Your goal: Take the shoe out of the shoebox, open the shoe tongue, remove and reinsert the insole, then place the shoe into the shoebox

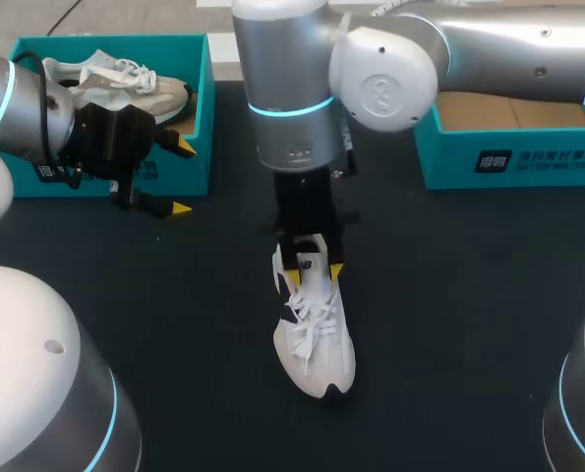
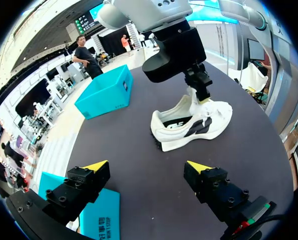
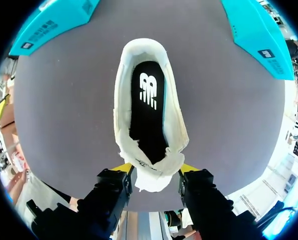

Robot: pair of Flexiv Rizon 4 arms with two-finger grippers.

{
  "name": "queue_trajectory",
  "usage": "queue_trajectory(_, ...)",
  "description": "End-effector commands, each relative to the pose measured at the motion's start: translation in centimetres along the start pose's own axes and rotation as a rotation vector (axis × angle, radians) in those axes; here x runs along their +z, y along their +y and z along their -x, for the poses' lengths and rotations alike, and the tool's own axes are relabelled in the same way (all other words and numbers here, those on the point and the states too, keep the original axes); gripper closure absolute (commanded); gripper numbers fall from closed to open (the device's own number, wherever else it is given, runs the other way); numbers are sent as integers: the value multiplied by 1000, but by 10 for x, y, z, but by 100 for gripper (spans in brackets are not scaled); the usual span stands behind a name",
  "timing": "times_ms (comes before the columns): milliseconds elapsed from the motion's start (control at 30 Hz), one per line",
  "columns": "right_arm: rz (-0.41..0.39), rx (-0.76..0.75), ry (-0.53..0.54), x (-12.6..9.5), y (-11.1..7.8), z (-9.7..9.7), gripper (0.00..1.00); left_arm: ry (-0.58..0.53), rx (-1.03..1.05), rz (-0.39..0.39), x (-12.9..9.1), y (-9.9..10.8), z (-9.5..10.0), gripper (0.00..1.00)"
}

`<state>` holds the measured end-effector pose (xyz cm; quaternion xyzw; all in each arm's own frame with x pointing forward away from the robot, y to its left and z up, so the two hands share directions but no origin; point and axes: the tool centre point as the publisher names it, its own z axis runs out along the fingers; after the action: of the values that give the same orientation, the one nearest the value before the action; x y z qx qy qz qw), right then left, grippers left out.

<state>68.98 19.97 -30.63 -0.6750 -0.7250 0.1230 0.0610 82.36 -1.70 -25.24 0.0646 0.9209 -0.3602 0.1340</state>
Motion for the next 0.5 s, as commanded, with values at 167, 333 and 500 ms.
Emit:
queue_trajectory(167,-8,-30,-2,6,19,1,58,-1,0,5,-1,-1,-1,0)
queue_trajectory(333,-7,-43,-20,4,23,5,61,-1,0,5,-1,-1,-1,0)
queue_trajectory(500,20,-30,-52,-8,21,14,60,-1,0,5,-1,-1,-1,0)
